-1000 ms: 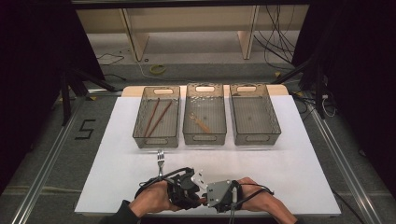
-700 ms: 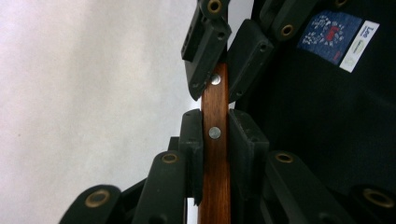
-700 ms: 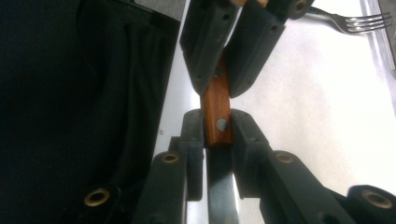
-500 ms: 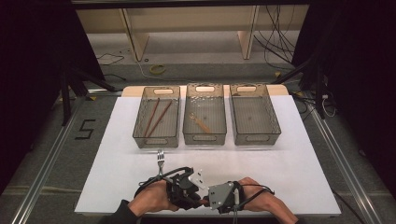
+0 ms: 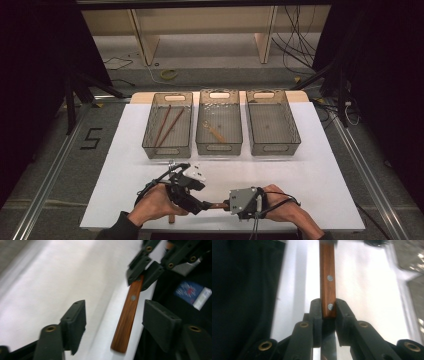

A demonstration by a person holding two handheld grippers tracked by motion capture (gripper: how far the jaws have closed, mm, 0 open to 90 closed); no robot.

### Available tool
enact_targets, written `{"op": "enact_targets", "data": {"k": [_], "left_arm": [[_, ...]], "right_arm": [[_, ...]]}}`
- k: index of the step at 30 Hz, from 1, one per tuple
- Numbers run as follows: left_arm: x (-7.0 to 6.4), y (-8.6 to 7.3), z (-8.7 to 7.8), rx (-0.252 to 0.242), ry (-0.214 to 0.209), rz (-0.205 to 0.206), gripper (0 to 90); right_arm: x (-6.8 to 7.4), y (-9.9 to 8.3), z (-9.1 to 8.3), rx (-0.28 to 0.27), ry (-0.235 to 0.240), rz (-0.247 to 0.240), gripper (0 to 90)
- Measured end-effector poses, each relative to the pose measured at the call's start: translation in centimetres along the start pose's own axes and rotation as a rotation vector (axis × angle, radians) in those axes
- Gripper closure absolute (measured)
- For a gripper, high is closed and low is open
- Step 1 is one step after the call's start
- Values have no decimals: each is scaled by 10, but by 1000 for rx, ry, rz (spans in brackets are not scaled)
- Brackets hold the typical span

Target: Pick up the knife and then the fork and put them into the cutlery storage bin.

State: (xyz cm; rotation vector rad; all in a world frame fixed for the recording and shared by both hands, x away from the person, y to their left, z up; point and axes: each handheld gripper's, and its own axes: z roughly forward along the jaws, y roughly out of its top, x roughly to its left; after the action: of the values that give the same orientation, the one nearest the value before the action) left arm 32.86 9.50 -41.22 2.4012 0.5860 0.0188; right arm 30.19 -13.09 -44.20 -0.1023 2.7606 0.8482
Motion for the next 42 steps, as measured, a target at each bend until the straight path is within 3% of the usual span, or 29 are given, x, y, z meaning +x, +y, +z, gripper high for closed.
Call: {"op": "enact_targets", "data": {"k": [2, 3, 8, 17, 25, 29, 42], "left_arm": [[6, -5, -5, -30, 29, -31, 308], [9, -7, -8, -44, 39, -52, 301], [21, -20, -16, -90, 95, -136, 276], [34, -38, -10, -108, 174, -236, 247], [41, -49, -9, -115, 208, -291, 236], [42, -55, -8, -108, 218, -311, 233], [44, -66, -9, -110, 245, -346, 218]], "right_arm": [[-9, -4, -4, 1, -40, -4, 781], [-10, -6, -5, 5, -35, 23, 781], [-26, -15, -16, -9, -109, 82, 780], [-60, -26, -37, -42, -229, 229, 781], [-94, -35, -55, -76, -309, 376, 781], [-113, -41, -64, -102, -332, 473, 780], [-172, -58, -74, -49, -449, 640, 780]]}}
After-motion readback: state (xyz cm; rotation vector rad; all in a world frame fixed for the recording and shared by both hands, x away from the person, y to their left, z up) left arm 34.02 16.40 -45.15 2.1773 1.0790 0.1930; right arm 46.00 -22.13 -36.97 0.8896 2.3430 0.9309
